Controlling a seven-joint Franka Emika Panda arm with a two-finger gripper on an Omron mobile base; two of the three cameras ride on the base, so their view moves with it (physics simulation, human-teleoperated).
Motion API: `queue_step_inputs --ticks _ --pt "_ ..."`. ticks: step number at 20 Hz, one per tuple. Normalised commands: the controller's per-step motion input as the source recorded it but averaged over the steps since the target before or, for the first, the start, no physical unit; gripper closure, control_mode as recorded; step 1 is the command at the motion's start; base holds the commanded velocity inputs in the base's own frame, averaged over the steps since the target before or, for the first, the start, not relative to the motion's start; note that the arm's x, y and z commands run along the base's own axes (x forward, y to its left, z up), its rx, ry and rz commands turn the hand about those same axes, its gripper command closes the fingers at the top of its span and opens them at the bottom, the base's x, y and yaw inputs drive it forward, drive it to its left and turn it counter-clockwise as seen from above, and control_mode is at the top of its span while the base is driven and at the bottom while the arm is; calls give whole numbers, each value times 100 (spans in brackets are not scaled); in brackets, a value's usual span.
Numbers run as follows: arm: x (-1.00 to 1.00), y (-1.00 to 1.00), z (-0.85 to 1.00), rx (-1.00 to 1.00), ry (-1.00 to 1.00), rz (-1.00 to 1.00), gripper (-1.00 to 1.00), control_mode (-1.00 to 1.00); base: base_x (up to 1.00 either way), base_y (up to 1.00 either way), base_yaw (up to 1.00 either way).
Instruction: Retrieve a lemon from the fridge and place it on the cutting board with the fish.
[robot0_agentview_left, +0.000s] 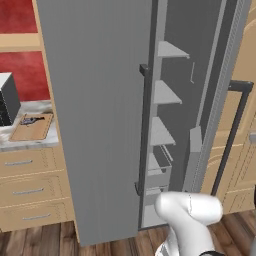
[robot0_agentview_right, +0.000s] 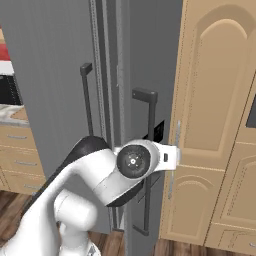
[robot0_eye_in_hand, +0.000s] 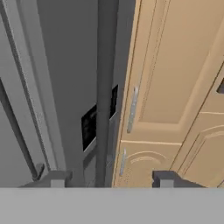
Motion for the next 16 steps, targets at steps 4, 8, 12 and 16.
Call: queue_step_inputs --ticks 4,8,12,16 --pt "-14 100 6 -38 45 -24 -100 -100 0 0 0" --pt "0 100 0 -46 51 -18 -100 -100 0 0 0" --pt "-5 84 1 -40 40 -15 -100 -100 0 0 0" --pt "11 77 0 -37 37 -6 -100 -100 0 0 0"
